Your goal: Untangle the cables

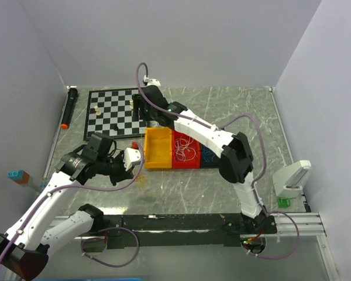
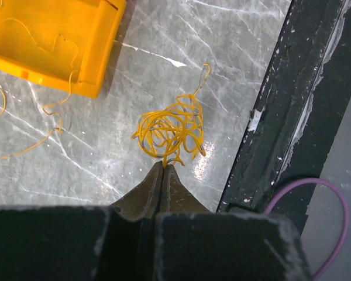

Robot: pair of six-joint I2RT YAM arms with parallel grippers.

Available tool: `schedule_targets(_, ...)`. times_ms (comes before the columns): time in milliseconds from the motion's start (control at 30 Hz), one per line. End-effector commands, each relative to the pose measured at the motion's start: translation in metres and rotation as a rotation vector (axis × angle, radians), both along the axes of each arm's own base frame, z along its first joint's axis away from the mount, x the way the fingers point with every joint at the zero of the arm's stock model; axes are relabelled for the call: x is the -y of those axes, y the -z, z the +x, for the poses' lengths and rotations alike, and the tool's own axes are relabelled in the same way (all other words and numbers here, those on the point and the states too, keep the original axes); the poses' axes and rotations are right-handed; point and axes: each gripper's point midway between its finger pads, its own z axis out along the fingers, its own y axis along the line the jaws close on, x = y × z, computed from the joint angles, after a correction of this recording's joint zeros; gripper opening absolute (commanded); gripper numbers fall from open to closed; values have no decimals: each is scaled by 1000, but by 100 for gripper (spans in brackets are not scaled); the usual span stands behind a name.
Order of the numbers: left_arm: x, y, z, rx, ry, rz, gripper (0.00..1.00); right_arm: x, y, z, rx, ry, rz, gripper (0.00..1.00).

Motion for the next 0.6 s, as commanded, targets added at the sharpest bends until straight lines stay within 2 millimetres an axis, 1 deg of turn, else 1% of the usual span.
schedule_targets(0,-8,-1,-2,34,-1,15,1,-3,38,11,-21,-32,-110,71)
schedule_targets(67,-11,9,-5,20,-4,33,1,-4,56,11,-28,-46,-126,70)
schedule_targets(167,-15,10,-7,28,-1,41,1,-6,76,12,-21,-75,-156,69)
schedule_targets(233,-17,13,-7,46,8,46,3,-5,79,12,-6,-94,-172,69)
schedule_targets(333,-23,25,1,98,-11,77,11,2,68,13,19,-94,-160,70)
schedule_targets(367,-23,28,-3,86,9,81,18,4,59,11,31,-93,-137,70)
schedule_targets(400,-21,27,-4,82,31,77,30,9,50,10,40,-83,-119,70)
schedule_targets(433,-19,26,-5,72,48,73,43,15,46,10,45,-73,-105,71)
schedule_targets(467,-15,24,-4,72,72,61,59,21,35,10,60,-59,-79,71)
schedule_targets(500,-11,21,-1,66,88,55,64,27,29,8,66,-52,-65,71)
schedule_targets(567,0,15,9,59,106,48,66,37,6,2,104,-41,-23,72)
